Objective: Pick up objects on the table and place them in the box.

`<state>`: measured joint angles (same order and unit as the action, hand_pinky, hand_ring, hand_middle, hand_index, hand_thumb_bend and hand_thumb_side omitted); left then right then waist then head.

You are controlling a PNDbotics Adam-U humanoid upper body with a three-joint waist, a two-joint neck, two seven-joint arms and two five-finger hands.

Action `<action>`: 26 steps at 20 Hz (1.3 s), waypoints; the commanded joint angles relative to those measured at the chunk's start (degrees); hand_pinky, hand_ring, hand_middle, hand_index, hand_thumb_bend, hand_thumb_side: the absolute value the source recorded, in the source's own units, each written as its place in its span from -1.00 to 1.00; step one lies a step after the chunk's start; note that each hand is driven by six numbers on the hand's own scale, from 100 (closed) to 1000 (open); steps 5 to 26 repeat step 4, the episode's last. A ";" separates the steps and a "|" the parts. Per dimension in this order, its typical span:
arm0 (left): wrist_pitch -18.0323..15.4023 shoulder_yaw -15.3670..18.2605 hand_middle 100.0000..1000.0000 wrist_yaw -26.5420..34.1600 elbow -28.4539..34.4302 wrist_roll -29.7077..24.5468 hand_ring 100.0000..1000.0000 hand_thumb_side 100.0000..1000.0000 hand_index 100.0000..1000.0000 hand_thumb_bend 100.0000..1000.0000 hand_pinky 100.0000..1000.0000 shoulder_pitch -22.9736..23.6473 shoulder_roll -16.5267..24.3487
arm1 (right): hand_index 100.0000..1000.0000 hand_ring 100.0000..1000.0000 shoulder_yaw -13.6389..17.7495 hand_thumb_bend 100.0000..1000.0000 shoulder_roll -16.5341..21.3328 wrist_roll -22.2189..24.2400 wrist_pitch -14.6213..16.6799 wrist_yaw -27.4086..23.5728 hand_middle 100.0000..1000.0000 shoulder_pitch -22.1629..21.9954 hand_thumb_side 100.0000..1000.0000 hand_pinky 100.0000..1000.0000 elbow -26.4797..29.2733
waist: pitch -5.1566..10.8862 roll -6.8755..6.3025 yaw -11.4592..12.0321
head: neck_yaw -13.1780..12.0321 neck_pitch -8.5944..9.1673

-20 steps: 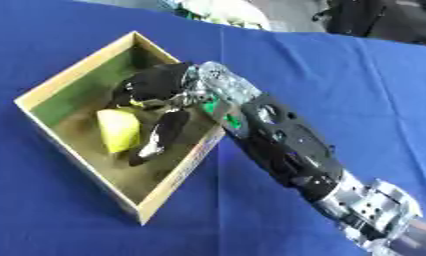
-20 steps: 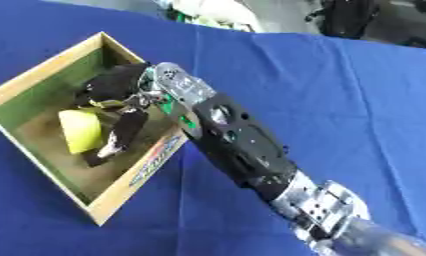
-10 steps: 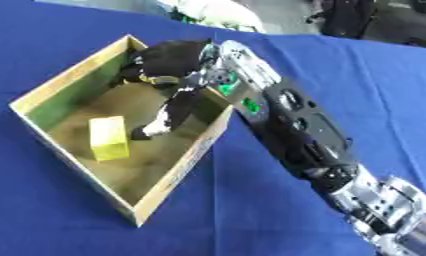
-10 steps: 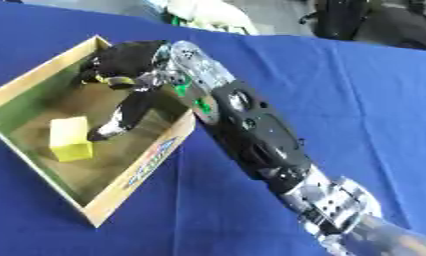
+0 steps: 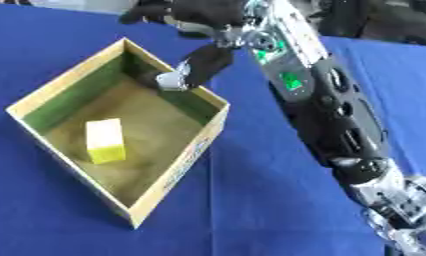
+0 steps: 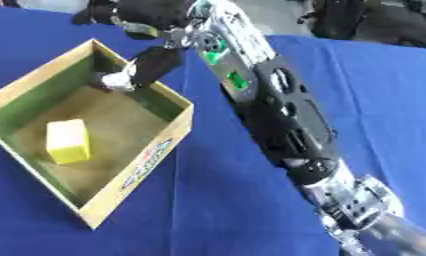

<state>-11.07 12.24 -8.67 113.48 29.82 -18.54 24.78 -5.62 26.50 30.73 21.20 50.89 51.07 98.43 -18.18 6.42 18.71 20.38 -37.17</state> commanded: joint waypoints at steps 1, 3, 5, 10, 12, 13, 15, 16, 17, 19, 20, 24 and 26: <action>0.21 0.29 0.68 -0.28 1.11 -0.18 0.45 0.58 0.27 -0.62 0.35 -0.02 1.73 | 0.89 0.73 4.17 -0.67 3.85 -2.78 -2.34 -2.26 0.55 -0.93 0.73 0.56 5.33 | 1.39 -0.87 -0.71 | -1.09 0.55; 0.39 0.27 0.68 -0.30 1.11 -0.26 0.46 0.58 0.27 -0.62 0.35 0.31 1.81 | 0.88 0.71 6.48 -0.77 5.81 -4.32 -3.85 -3.76 0.53 -3.13 0.68 0.52 7.84 | 1.46 -1.10 -1.67 | -2.00 0.58; 0.48 0.27 0.68 -0.31 1.11 -0.27 0.46 0.58 0.27 -0.62 0.35 0.45 1.84 | 0.88 0.71 7.56 -0.77 6.77 -5.09 -4.62 -4.52 0.53 -4.33 0.68 0.52 9.09 | 1.47 -1.16 -1.96 | -2.29 0.60; 0.48 0.27 0.68 -0.31 1.11 -0.27 0.46 0.58 0.27 -0.62 0.35 0.45 1.84 | 0.88 0.71 7.56 -0.77 6.77 -5.09 -4.62 -4.52 0.53 -4.33 0.68 0.52 9.09 | 1.47 -1.16 -1.96 | -2.29 0.60; 0.48 0.27 0.68 -0.31 1.11 -0.27 0.46 0.58 0.27 -0.62 0.35 0.45 1.84 | 0.88 0.71 7.56 -0.77 6.77 -5.09 -4.62 -4.52 0.53 -4.33 0.68 0.52 9.09 | 1.47 -1.16 -1.96 | -2.29 0.60; 0.48 0.27 0.68 -0.31 1.11 -0.27 0.46 0.58 0.27 -0.62 0.35 0.45 1.84 | 0.88 0.71 7.56 -0.77 6.77 -5.09 -4.62 -4.52 0.53 -4.33 0.68 0.52 9.09 | 1.47 -1.16 -1.96 | -2.29 0.60; 0.48 0.27 0.68 -0.31 1.11 -0.27 0.46 0.58 0.27 -0.62 0.35 0.45 1.84 | 0.88 0.71 7.56 -0.77 6.77 -5.09 -4.62 -4.52 0.53 -4.33 0.68 0.52 9.09 | 1.47 -1.16 -1.96 | -2.29 0.60; 0.48 0.27 0.68 -0.31 1.11 -0.27 0.46 0.58 0.27 -0.62 0.35 0.45 1.84 | 0.88 0.71 7.56 -0.77 6.77 -5.09 -4.62 -4.52 0.53 -4.33 0.68 0.52 9.09 | 1.47 -1.16 -1.96 | -2.29 0.60; 0.48 0.27 0.68 -0.31 1.11 -0.27 0.46 0.58 0.27 -0.62 0.35 0.45 1.84 | 0.88 0.71 7.56 -0.77 6.77 -5.09 -4.62 -4.52 0.53 -4.33 0.68 0.52 9.09 | 1.47 -1.16 -1.96 | -2.29 0.60; 0.48 0.27 0.68 -0.31 1.11 -0.27 0.46 0.58 0.27 -0.62 0.35 0.45 1.84 | 0.88 0.71 7.56 -0.77 6.77 -5.09 -4.62 -4.52 0.53 -4.33 0.68 0.52 9.09 | 1.47 -1.16 -1.96 | -2.29 0.60; 0.48 0.27 0.68 -0.31 1.11 -0.27 0.46 0.58 0.27 -0.62 0.35 0.45 1.84 | 0.88 0.71 7.56 -0.77 6.77 -5.09 -4.62 -4.52 0.53 -4.33 0.68 0.52 9.09 | 1.47 -1.16 -1.96 | -2.29 0.60; 0.48 0.27 0.68 -0.31 1.11 -0.27 0.46 0.58 0.27 -0.62 0.35 0.45 1.84 | 0.88 0.71 7.56 -0.77 6.77 -5.09 -4.62 -4.52 0.53 -4.33 0.68 0.52 9.09 | 1.47 -1.16 -1.96 | -2.29 0.60; 0.48 0.27 0.68 -0.31 1.11 -0.27 0.46 0.58 0.27 -0.62 0.35 0.45 1.84 | 0.88 0.71 7.56 -0.77 6.77 -5.09 -4.62 -4.52 0.53 -4.33 0.68 0.52 9.09 | 1.47 -1.16 -1.96 | -2.29 0.60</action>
